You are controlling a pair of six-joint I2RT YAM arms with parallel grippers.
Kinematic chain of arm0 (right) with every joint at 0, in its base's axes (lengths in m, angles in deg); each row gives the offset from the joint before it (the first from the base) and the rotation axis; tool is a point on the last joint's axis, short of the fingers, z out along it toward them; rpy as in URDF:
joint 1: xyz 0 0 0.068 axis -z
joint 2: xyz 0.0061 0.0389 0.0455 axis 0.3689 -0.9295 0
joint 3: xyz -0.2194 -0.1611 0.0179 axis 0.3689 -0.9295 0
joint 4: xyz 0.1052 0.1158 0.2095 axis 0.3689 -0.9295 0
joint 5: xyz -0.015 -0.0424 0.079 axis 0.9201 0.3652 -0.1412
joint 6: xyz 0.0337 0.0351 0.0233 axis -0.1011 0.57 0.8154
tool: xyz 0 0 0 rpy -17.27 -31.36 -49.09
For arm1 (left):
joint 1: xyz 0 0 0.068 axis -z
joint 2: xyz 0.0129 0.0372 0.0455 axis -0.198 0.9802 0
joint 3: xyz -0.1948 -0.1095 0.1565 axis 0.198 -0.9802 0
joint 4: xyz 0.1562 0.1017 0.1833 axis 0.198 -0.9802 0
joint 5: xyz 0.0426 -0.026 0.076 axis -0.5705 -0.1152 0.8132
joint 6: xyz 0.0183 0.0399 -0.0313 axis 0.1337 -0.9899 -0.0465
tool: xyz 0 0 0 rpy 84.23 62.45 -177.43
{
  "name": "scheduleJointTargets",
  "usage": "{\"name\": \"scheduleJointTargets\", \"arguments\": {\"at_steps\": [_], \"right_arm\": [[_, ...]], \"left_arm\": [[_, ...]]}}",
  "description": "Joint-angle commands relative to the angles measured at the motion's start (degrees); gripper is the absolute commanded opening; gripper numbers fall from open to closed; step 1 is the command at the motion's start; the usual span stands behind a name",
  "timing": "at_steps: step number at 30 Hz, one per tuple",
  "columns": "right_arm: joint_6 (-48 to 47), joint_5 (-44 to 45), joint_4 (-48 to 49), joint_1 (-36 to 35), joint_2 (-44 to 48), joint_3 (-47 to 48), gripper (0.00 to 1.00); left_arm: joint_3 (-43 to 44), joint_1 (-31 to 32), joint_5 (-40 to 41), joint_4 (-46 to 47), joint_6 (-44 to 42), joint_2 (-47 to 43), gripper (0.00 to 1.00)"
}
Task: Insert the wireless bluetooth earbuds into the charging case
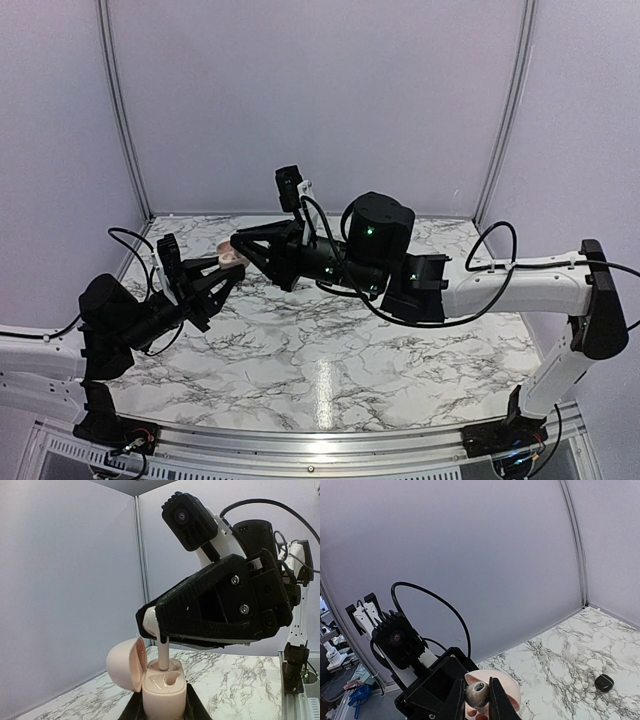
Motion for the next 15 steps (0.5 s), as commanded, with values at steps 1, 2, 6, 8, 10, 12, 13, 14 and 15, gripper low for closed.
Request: {"name": "scheduleJointTargets", "arguments": {"at_steps": [1, 2, 6, 8, 10, 12, 13, 14, 15], "right_arm": [[0.38, 0.71, 0.20, -0.56, -1.01, 0.39, 0.06], [0.50, 0.59, 0.30, -0.56, -1.09, 0.50, 0.06], [0.62, -0.08, 0.36, -0.95, -1.27, 0.82, 0.06], [0.22, -0.06, 0.32, -1.56, -1.24, 1.02, 0.06], [0.14, -0.01, 0.17, -1.78, -1.34, 1.16, 0.06], [0.20, -0.07, 0.18, -1.88, -1.32, 1.03, 0.06], [0.20, 0.06, 0.22, -1.88, -1.28, 0.95, 0.06], [0.25, 0.24, 0.34, -1.93, -1.23, 0.75, 0.06], [0.19, 0.40, 0.39, -1.93, -1.19, 0.65, 0.06]], "left_arm": [[-0.34, 0.24, 0.97, 3.25, 0.32, -0.15, 0.00], [-0.42, 0.24, 0.98, 3.32, 0.37, -0.12, 0.00], [-0.43, 0.24, 1.18, 3.47, 0.37, 0.04, 0.00], [-0.51, 0.24, 1.44, 3.55, 0.44, 0.06, 0.00], [-0.52, 0.24, 1.57, 3.56, 0.46, 0.06, 0.00], [-0.60, 0.29, 1.58, 3.65, 0.55, 0.06, 0.00], [-0.61, 0.25, 1.65, 3.69, 0.61, 0.06, 0.00], [-0.68, 0.29, 1.67, 3.73, 0.64, 0.06, 0.00], [-0.69, 0.25, 1.61, 3.78, 0.64, 0.01, 0.00]]}}
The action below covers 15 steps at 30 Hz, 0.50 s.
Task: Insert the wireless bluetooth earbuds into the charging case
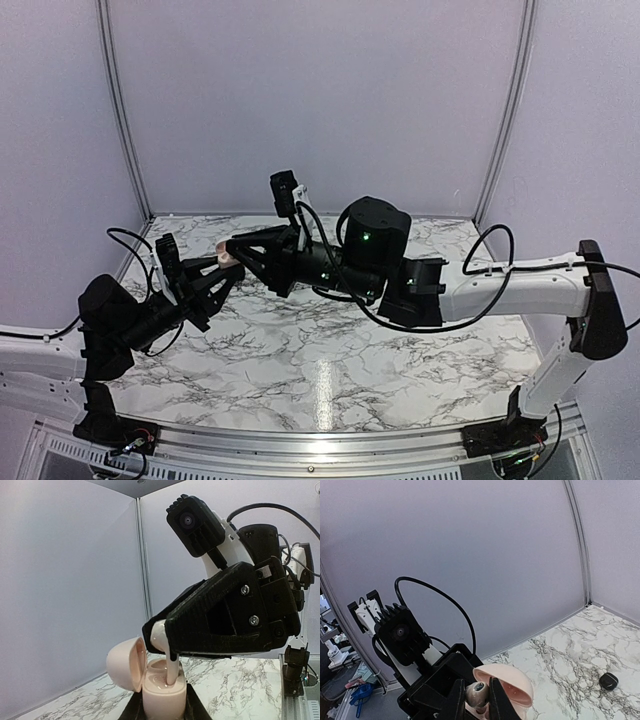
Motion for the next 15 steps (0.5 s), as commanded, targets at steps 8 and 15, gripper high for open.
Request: {"name": "scheduleJointTargets", "arguments": {"at_steps": [8, 15], "right_arm": [[-0.59, 4.33, -1.14, -0.79, 0.42, -0.13, 0.06], [0.63, 4.73, -0.81, -0.80, 0.24, -0.81, 0.08]], "left_arm": [[-1.06, 0.11, 1.02, 3.79, 0.83, -0.73, 0.00], [-1.83, 0.11, 3.72, 5.78, 1.65, -0.99, 0.00]]}}
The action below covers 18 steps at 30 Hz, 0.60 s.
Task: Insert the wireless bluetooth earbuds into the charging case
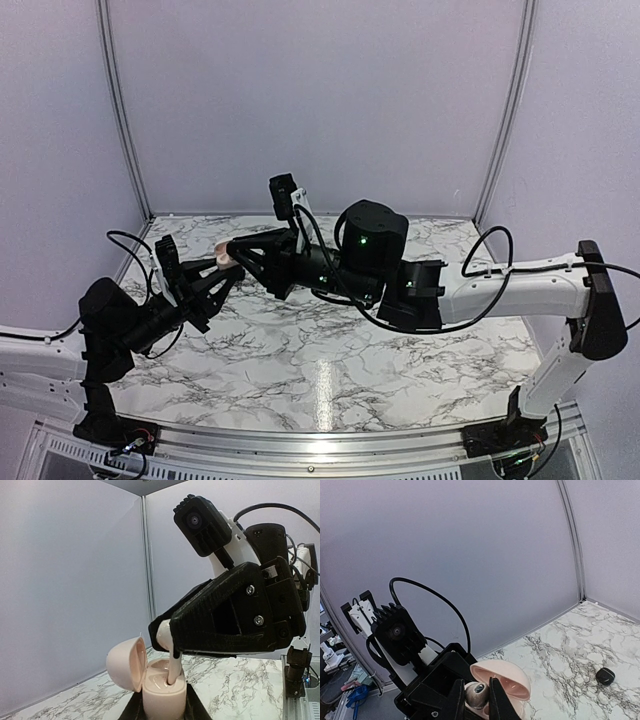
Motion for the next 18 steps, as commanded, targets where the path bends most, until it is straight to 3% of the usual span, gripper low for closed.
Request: {"name": "scheduleJointTargets", "arguments": {"at_steps": [1, 18], "right_arm": [[0.93, 1.37, 0.24, -0.41, 0.35, -0.78, 0.10], [1.22, 1.24, -0.80, -0.35, -0.07, 0.07, 0.25]], "left_arm": [[-0.76, 0.03, 2.31, 4.95, 1.07, -0.97, 0.00], [-0.41, 0.03, 0.08, 6.12, 1.87, -0.60, 0.00]]}}
